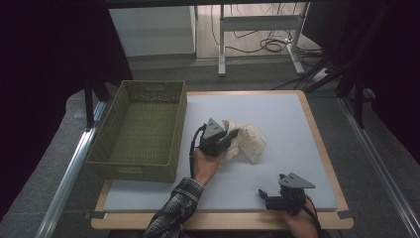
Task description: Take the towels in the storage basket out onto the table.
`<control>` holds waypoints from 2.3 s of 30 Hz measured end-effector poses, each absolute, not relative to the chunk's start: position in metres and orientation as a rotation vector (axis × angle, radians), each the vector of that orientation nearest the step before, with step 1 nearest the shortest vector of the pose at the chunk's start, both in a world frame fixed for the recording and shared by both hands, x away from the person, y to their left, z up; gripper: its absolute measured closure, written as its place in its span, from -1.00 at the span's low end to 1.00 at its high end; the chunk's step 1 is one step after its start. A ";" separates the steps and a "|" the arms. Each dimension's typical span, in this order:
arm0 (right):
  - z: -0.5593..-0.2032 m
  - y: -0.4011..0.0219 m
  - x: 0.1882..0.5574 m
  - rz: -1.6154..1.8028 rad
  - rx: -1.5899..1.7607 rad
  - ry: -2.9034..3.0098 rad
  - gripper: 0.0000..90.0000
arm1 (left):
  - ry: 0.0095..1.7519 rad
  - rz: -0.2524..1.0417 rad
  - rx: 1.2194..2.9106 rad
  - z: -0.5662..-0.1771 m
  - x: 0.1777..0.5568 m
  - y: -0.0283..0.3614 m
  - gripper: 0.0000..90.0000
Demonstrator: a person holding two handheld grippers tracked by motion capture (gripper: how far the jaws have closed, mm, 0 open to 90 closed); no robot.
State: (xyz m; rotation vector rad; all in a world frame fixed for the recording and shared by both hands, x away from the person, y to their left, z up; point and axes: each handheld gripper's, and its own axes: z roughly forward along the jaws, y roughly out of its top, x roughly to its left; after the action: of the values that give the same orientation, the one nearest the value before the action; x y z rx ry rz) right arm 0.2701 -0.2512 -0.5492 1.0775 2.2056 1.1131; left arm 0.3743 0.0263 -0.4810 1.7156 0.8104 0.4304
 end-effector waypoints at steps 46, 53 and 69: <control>-0.544 -0.249 0.272 1.079 1.109 2.232 -0.84 | 0.922 0.370 2.005 -0.514 0.319 0.069 -0.12; -0.528 -0.244 0.283 1.114 1.076 2.331 -0.34 | 0.930 0.357 2.008 -0.528 0.313 0.073 0.04; -0.520 -0.205 0.363 1.023 1.010 2.397 0.32 | 0.959 0.401 2.111 -0.542 0.329 0.066 0.23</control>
State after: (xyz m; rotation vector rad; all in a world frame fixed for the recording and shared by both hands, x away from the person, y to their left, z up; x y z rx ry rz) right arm 0.3626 -0.2048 -0.5198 1.0098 2.3972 1.0230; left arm 0.3293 0.0664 -0.5417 2.1106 0.9585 0.4011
